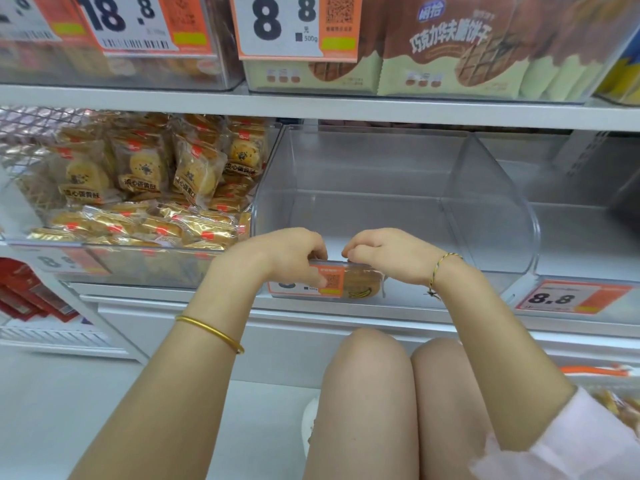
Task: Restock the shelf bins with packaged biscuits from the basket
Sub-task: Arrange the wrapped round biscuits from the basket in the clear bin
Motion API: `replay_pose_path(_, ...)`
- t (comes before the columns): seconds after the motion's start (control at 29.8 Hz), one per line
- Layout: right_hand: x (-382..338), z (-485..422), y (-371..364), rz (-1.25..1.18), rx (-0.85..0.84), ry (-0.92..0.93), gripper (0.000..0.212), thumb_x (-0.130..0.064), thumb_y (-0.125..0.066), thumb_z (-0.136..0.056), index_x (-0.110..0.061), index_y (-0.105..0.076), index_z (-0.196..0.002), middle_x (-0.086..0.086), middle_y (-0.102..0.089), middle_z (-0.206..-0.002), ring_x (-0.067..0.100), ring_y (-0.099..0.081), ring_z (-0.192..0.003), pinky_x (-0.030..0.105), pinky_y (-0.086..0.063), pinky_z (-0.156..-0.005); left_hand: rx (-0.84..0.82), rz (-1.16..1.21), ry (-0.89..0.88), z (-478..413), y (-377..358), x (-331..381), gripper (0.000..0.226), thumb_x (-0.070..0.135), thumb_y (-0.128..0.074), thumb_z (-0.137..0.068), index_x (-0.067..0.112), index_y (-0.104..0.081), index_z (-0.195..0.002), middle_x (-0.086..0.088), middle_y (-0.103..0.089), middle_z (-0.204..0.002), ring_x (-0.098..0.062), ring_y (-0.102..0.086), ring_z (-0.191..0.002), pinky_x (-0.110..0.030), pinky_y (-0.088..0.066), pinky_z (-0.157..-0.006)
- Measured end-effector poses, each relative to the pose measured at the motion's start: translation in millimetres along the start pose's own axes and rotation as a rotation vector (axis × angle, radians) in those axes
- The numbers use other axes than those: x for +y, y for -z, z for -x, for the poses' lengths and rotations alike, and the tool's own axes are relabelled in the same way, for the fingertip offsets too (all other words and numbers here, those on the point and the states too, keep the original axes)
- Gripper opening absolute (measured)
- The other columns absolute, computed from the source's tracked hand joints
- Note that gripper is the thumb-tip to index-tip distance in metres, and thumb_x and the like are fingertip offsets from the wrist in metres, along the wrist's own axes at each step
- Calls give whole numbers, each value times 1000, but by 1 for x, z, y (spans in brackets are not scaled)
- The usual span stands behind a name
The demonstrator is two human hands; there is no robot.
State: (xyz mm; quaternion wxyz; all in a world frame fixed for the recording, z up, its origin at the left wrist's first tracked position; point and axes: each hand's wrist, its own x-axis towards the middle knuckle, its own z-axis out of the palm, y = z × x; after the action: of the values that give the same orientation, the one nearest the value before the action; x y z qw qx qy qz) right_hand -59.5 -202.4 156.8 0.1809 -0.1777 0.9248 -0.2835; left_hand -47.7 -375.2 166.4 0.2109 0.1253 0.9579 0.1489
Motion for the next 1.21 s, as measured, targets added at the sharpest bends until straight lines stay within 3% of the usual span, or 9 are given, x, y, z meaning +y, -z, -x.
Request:
replay_pose_path(0.03,3,3,1,42,-8,-12,29,-31,-53,-90,-16,-61,-113,-1,-62,-114,17,-57,-105,30,-45,-92,35,-31,2,-1,-5,0,33,24,-64,-86,18,-56,-117,1,-58,-107,-17,-56,-88,-27,-48,-71)
replay_pose_path(0.13,13,9,-1,334,3,-32,33,-35,-61,-85,-23,-59,-115,-4,-64,-107,18,-60,-101,33,-48,-87,148,-110,2,-4,-18,-3,25,17,-58,-87,21,-58,-111,-1,-60,-107,-22,-56,-98,-36,-49,-83)
replay_pose_path(0.27,15,14,-8,445,96,2,20,-31,-51,-91,-29,-62,-108,-1,-66,-98,20,-59,-95,28,-42,-70,193,-164,-9,-1,-23,-4,22,16,-51,-90,26,-57,-108,0,-60,-108,-25,-55,-101,-40,-48,-84)
replay_pose_path(0.4,12,17,-9,514,169,40,21,-28,-46,-94,-27,-61,-109,1,-63,-102,25,-56,-98,29,-38,-70,268,-263,-34,5,-20,-2,27,18,-48,-93,28,-55,-118,-1,-58,-114,-24,-54,-107,-36,-45,-83)
replay_pose_path(0.9,4,46,-21,536,180,110,22,-32,-45,-95,-29,-57,-113,-1,-61,-105,23,-55,-100,28,-33,-68,260,-212,-31,37,-35,4,25,19,-48,-92,28,-55,-115,1,-56,-112,-23,-53,-106,-38,-45,-84)
replay_pose_path(1.04,10,51,-28,494,166,78,21,-34,-51,-90,-31,-58,-110,-5,-63,-103,21,-56,-99,29,-37,-69,255,-202,-43,41,-48,6,24,19,-49,-92,27,-55,-114,1,-57,-111,-23,-53,-105,-37,-45,-84)
replay_pose_path(1.21,10,49,-22,389,29,16,27,-43,-53,-87,-28,-58,-109,-8,-62,-105,17,-56,-97,31,-44,-77,292,-168,-10,45,-52,7,31,19,-52,-91,28,-52,-121,3,-58,-118,-21,-54,-109,-35,-44,-87)
